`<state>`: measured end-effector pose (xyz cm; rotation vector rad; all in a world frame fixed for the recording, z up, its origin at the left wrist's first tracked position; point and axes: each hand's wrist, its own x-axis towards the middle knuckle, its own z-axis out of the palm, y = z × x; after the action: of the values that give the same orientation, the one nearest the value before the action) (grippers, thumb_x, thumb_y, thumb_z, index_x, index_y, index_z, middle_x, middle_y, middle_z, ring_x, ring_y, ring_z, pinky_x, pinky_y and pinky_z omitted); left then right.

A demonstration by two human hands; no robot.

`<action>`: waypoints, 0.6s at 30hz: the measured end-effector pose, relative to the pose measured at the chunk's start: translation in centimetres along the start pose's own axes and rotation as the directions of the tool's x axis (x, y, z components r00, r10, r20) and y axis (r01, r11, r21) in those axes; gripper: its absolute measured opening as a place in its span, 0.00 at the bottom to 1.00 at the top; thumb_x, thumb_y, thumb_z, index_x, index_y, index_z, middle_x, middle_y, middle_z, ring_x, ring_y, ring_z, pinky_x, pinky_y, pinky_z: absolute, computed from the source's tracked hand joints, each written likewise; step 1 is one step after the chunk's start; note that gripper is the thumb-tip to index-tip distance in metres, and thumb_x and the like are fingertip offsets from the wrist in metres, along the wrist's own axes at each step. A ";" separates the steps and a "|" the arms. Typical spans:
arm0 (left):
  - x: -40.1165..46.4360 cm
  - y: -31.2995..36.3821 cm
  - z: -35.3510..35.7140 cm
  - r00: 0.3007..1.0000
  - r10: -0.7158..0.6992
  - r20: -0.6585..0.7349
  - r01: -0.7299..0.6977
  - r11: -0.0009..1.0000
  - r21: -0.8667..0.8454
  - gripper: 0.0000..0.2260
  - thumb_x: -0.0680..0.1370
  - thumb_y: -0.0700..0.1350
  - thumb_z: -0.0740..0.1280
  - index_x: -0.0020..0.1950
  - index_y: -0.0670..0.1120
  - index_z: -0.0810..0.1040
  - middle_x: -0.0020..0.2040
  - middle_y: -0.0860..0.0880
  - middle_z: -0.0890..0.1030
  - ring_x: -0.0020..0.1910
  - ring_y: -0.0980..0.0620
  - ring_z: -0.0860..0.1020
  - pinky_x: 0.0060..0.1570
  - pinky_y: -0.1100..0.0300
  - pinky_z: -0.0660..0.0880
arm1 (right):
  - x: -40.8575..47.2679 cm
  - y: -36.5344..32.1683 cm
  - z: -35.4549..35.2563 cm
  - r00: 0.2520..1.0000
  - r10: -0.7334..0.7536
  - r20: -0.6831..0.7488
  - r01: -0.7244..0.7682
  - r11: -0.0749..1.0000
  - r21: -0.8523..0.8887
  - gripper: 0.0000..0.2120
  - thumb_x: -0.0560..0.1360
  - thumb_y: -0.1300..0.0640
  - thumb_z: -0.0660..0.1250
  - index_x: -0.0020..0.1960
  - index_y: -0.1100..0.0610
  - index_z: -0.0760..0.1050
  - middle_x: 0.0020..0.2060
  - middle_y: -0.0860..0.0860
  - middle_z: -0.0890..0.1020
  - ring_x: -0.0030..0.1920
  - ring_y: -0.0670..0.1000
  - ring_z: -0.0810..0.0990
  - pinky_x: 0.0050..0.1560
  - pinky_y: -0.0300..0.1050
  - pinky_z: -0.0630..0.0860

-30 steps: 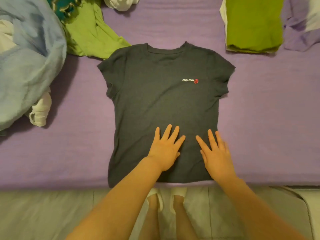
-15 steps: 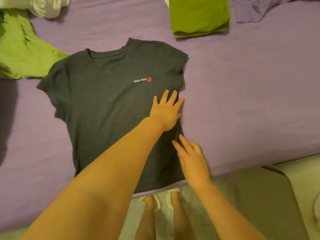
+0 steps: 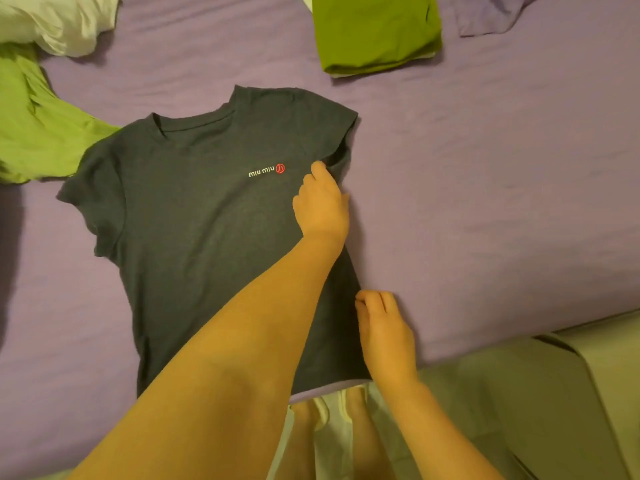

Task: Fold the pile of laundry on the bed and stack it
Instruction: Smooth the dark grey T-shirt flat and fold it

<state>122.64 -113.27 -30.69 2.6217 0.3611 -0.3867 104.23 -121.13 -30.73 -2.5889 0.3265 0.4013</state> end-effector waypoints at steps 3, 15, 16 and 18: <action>0.9 0.4 -0.4 0.993 0.111 -0.043 -0.109 0.993 0.043 0.22 0.78 0.33 0.60 0.71 0.42 0.63 0.57 0.41 0.76 0.52 0.42 0.76 0.42 0.53 0.68 | -0.6 0.1 -0.8 0.995 -0.057 -0.083 0.057 0.998 0.001 0.15 0.69 0.54 0.75 0.52 0.59 0.79 0.41 0.53 0.83 0.31 0.54 0.81 0.23 0.38 0.68; -3.6 -4.7 2.4 0.826 0.472 0.308 -0.559 0.755 0.342 0.27 0.83 0.54 0.53 0.79 0.48 0.48 0.79 0.46 0.46 0.77 0.43 0.44 0.74 0.42 0.42 | -2.1 2.9 -0.5 0.979 -0.107 0.174 0.138 0.974 -0.177 0.23 0.75 0.59 0.64 0.69 0.46 0.69 0.65 0.48 0.71 0.56 0.52 0.75 0.46 0.41 0.70; -4.1 -5.1 2.6 0.815 0.479 0.327 -0.576 0.734 0.360 0.28 0.82 0.58 0.51 0.79 0.50 0.47 0.79 0.46 0.45 0.77 0.42 0.42 0.73 0.41 0.40 | -2.4 2.6 -0.7 0.981 -0.087 0.175 0.120 0.974 -0.189 0.28 0.69 0.62 0.72 0.67 0.51 0.73 0.63 0.53 0.75 0.55 0.55 0.78 0.44 0.44 0.75; -5.1 -6.0 2.4 0.791 0.507 0.342 -0.608 0.711 0.352 0.28 0.82 0.59 0.50 0.79 0.51 0.46 0.79 0.46 0.44 0.77 0.42 0.42 0.73 0.41 0.39 | -2.8 2.3 -0.9 0.979 -0.112 0.170 0.163 0.933 -0.321 0.33 0.55 0.66 0.81 0.60 0.58 0.79 0.56 0.60 0.80 0.52 0.61 0.81 0.41 0.51 0.79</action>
<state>115.52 -110.22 -33.51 2.8979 -0.6894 -0.5916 101.15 -123.15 -30.05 -2.8654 0.0218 0.6440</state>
